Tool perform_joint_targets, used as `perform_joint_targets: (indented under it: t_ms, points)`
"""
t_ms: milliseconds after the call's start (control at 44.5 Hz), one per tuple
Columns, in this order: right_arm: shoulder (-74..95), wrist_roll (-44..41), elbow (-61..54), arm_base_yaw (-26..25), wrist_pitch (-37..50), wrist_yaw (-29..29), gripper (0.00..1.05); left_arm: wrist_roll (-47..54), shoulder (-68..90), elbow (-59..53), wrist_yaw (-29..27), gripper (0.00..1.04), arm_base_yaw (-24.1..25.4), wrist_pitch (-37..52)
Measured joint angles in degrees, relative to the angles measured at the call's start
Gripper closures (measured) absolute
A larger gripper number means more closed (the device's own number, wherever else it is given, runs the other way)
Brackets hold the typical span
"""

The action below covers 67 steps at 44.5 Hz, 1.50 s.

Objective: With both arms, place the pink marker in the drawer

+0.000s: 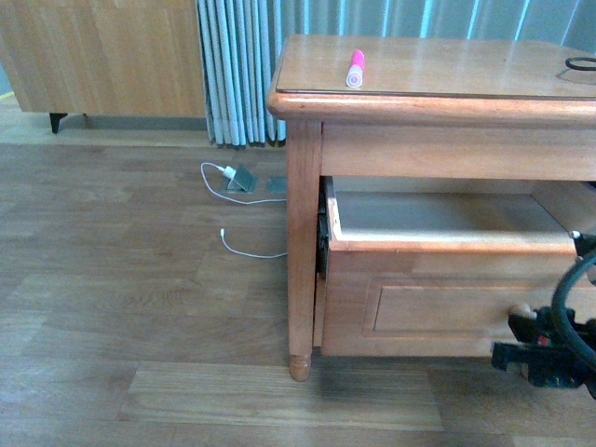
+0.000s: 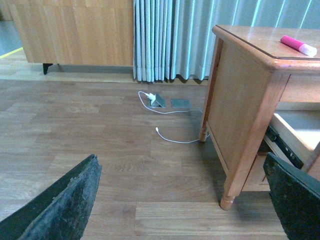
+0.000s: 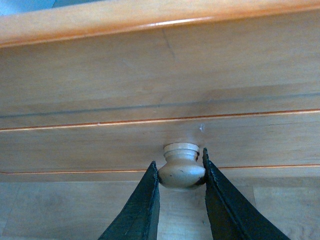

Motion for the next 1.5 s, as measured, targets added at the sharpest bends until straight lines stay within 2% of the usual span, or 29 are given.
perform_joint_targets:
  t_ms: [292,404,494,606,719,921,1145,1303,1505]
  points:
    - [-5.3,1.4,-10.1,1.5,3.2,0.1,0.84,0.0,0.0,0.0,0.0,0.06,0.0,0.0]
    - [-10.3,2.2,-13.4,1.6,2.5,-1.4,0.61,0.0,0.0,0.0,0.0,0.06,0.0,0.0]
    - [-15.3,2.6,-14.6,1.5,-0.6,-2.6,0.48,0.0,0.0,0.0,0.0,0.06,0.0,0.0]
    - [-24.1,3.1,-16.2,0.7,-7.7,-4.6,0.30,0.0,0.0,0.0,0.0,0.06,0.0,0.0]
    - [-38.7,3.1,-17.7,-1.9,-19.9,-7.2,0.07,0.0,0.0,0.0,0.0,0.06,0.0,0.0]
    - [-69.9,2.1,-17.0,-7.2,-47.6,-14.0,0.08,0.0,0.0,0.0,0.0,0.06,0.0,0.0]
    - [-94.2,-0.9,-15.6,-10.6,-69.7,-21.6,0.08,0.0,0.0,0.0,0.0,0.06,0.0,0.0]
    - [-98.6,-0.7,-15.5,-14.3,-74.0,-24.1,0.08,0.0,0.0,0.0,0.0,0.06,0.0,0.0]
    - [-98.7,-0.6,-15.5,-14.4,-74.1,-24.2,0.08,0.0,0.0,0.0,0.0,0.06,0.0,0.0]
